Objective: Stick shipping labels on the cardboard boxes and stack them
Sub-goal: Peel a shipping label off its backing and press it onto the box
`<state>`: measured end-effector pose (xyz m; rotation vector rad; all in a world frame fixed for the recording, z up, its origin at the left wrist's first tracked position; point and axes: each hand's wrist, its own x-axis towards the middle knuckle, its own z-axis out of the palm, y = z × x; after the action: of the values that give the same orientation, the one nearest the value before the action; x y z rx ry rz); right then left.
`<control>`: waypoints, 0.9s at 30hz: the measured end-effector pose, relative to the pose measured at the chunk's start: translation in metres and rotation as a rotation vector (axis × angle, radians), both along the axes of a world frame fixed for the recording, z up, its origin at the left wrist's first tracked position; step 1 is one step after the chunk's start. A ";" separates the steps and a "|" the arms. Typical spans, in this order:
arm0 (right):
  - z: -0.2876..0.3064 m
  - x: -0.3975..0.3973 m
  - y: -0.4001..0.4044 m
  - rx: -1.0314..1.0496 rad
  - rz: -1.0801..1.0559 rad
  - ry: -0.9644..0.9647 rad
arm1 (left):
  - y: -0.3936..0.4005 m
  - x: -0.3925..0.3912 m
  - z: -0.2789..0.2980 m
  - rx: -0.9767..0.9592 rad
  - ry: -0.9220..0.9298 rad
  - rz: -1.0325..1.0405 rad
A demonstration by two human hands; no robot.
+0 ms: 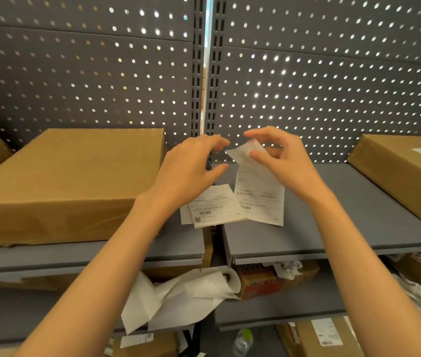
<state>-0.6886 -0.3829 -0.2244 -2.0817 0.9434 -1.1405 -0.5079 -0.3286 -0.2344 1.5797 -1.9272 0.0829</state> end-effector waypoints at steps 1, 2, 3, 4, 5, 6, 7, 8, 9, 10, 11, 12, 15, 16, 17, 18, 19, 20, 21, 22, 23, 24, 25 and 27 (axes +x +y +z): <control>0.004 0.002 0.001 -0.014 0.004 -0.011 | -0.002 -0.001 0.000 -0.010 0.016 -0.017; 0.008 0.004 0.002 -0.021 0.011 -0.017 | -0.004 -0.002 0.000 -0.020 0.041 -0.037; 0.011 0.005 0.003 -0.025 0.020 -0.017 | -0.006 -0.003 0.000 -0.031 0.072 -0.054; 0.015 0.007 0.005 -0.029 0.033 -0.010 | -0.008 -0.004 0.000 -0.045 0.103 -0.063; 0.018 0.008 0.007 -0.037 0.047 0.002 | -0.009 -0.005 0.000 -0.068 0.126 -0.063; 0.021 0.009 0.009 -0.045 0.059 0.010 | -0.010 -0.006 0.000 -0.096 0.142 -0.059; 0.024 0.010 0.010 -0.052 0.069 0.008 | -0.011 -0.007 0.001 -0.122 0.156 -0.054; 0.027 0.011 0.012 -0.058 0.072 0.000 | -0.012 -0.007 0.003 -0.139 0.174 -0.052; 0.030 0.011 0.012 -0.063 0.070 -0.007 | -0.013 -0.008 0.004 -0.146 0.197 -0.056; 0.032 0.011 0.012 -0.067 0.064 -0.009 | -0.014 -0.008 0.006 -0.147 0.226 -0.067; 0.034 0.010 0.012 -0.073 0.062 -0.006 | -0.015 -0.008 0.009 -0.142 0.263 -0.082; 0.035 0.010 0.013 -0.080 0.061 0.000 | -0.016 -0.009 0.011 -0.136 0.302 -0.095; 0.036 0.007 0.013 -0.127 0.013 0.007 | -0.023 -0.010 0.016 -0.127 0.367 -0.102; 0.036 0.005 0.013 -0.157 -0.012 0.020 | -0.025 -0.010 0.018 -0.122 0.385 -0.101; 0.036 0.003 0.013 -0.187 -0.035 0.043 | -0.028 -0.010 0.019 -0.115 0.406 -0.099; 0.035 0.000 0.012 -0.209 -0.054 0.073 | -0.030 -0.010 0.019 -0.110 0.425 -0.099; 0.035 -0.003 0.011 -0.219 -0.066 0.098 | -0.032 -0.010 0.019 -0.108 0.442 -0.099; 0.033 -0.005 0.009 -0.217 -0.075 0.110 | -0.034 -0.010 0.019 -0.105 0.455 -0.102; 0.031 -0.007 0.008 -0.209 -0.085 0.108 | -0.036 -0.011 0.019 -0.102 0.465 -0.106; 0.029 -0.008 0.006 -0.205 -0.101 0.103 | -0.038 -0.012 0.018 -0.097 0.473 -0.113; 0.028 -0.010 0.004 -0.209 -0.117 0.104 | -0.039 -0.014 0.017 -0.095 0.482 -0.119; 0.026 -0.012 0.003 -0.220 -0.125 0.118 | -0.041 -0.016 0.016 -0.097 0.494 -0.126; 0.025 -0.013 0.002 -0.234 -0.120 0.144 | -0.042 -0.018 0.016 -0.103 0.511 -0.130; 0.024 -0.016 0.000 -0.248 -0.096 0.216 | -0.045 -0.021 0.018 -0.108 0.549 -0.136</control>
<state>-0.7043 -0.3824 -0.2006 -2.4214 1.0570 -1.1464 -0.5287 -0.3737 -0.2169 1.2334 -1.5584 -0.2733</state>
